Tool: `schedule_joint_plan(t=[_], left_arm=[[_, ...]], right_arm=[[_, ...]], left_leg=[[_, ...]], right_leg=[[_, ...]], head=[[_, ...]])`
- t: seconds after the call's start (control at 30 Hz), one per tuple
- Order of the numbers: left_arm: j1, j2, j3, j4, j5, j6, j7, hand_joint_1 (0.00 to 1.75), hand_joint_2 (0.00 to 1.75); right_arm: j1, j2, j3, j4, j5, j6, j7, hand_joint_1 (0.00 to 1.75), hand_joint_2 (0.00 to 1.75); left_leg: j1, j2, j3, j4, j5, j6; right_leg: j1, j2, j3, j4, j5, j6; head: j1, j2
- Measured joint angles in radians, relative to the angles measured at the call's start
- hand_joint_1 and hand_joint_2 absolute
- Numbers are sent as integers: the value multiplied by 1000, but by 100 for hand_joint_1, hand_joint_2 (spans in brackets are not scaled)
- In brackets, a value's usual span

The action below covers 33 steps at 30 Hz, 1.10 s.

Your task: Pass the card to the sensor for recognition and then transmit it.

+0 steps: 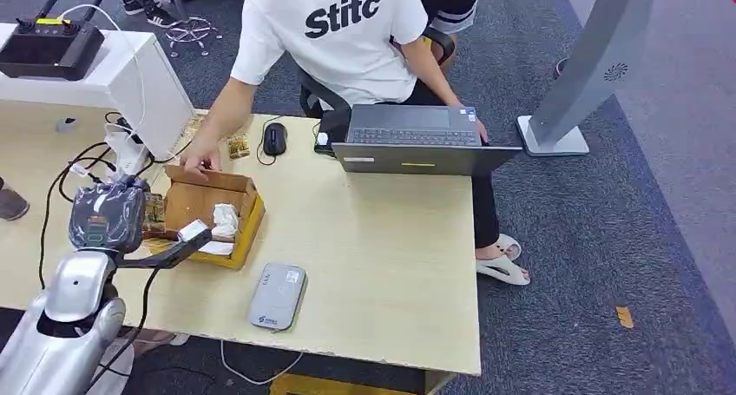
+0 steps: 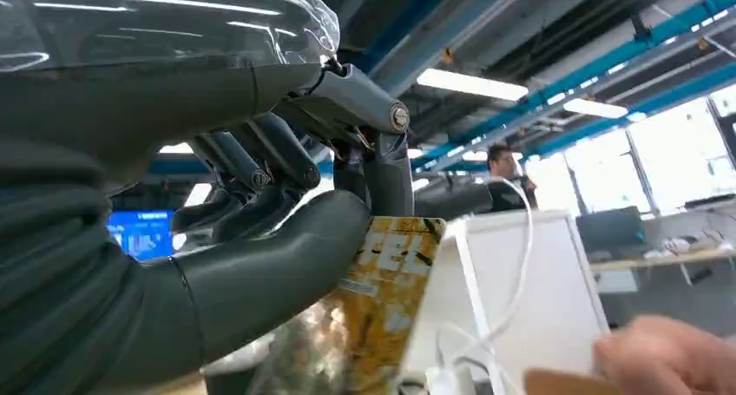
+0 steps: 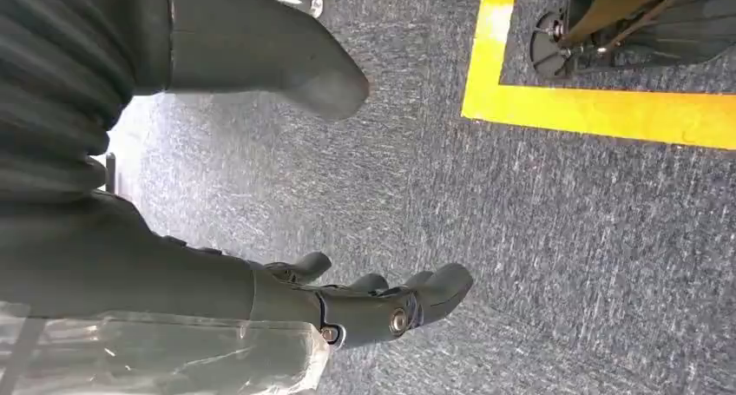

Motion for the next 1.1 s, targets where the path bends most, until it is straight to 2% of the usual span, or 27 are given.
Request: schedule_joint_plan(t=[0.07,0.2,0.37,0.4,0.47,0.5,0.57,0.63,0.73,0.9,1.1], left_arm=[[-8,12,0,-2,-44,7,18,175,175],[-17,33,0,-2,-63,23,41,175,175],[-57,107,-65,34,-65,77,202,175,175],[-69,129,-99,41,-65,81,254,175,175],[-116,200,-227,72,-65,88,374,175,175],[-137,226,-290,90,-65,91,411,175,175],[-173,263,-385,124,-65,92,447,175,175],[-219,279,-469,176,-65,94,457,175,175],[-265,279,-536,240,-65,105,455,175,175],[-311,247,-584,325,-65,134,429,175,175],[-328,199,-623,409,-65,171,427,175,175]], right_arm=[[0,0,-2,0,3,5,-1,0,175],[-1,0,-5,0,9,5,0,0,175],[-1,0,-13,0,25,5,2,0,175],[-2,0,-14,0,29,5,2,0,175],[-2,0,-16,0,38,7,-2,0,175],[-3,0,-18,0,40,8,-5,0,175],[-3,0,-19,0,43,8,-7,0,175],[-3,0,-20,0,45,8,-7,0,175],[-4,0,-21,0,48,7,-7,0,175],[-4,0,-26,0,51,8,-5,0,175],[-5,0,-33,0,53,7,-10,0,175]], left_leg=[[0,0,0,0,0,0],[0,0,0,0,0,0],[0,0,0,0,0,0],[1,1,0,0,0,0],[1,0,0,0,0,-1],[1,1,0,0,0,-1],[0,1,0,0,0,-1],[0,1,0,0,0,-1],[0,1,0,0,0,-1],[-1,1,0,0,0,0],[0,1,0,0,0,-1]], right_leg=[[0,0,0,0,0,0],[0,0,0,0,0,0],[0,0,-1,0,0,0],[0,0,-1,0,0,0],[0,0,-1,0,0,0],[0,1,-1,1,0,0],[0,1,-1,1,0,-1],[0,0,-1,1,0,-1],[0,1,-1,1,0,0],[0,1,-1,1,0,0],[0,1,-1,1,0,-1]], head=[[-1,0],[0,0],[0,0],[0,0],[0,0],[0,0],[-1,0],[0,0],[0,0],[0,0],[0,0]])
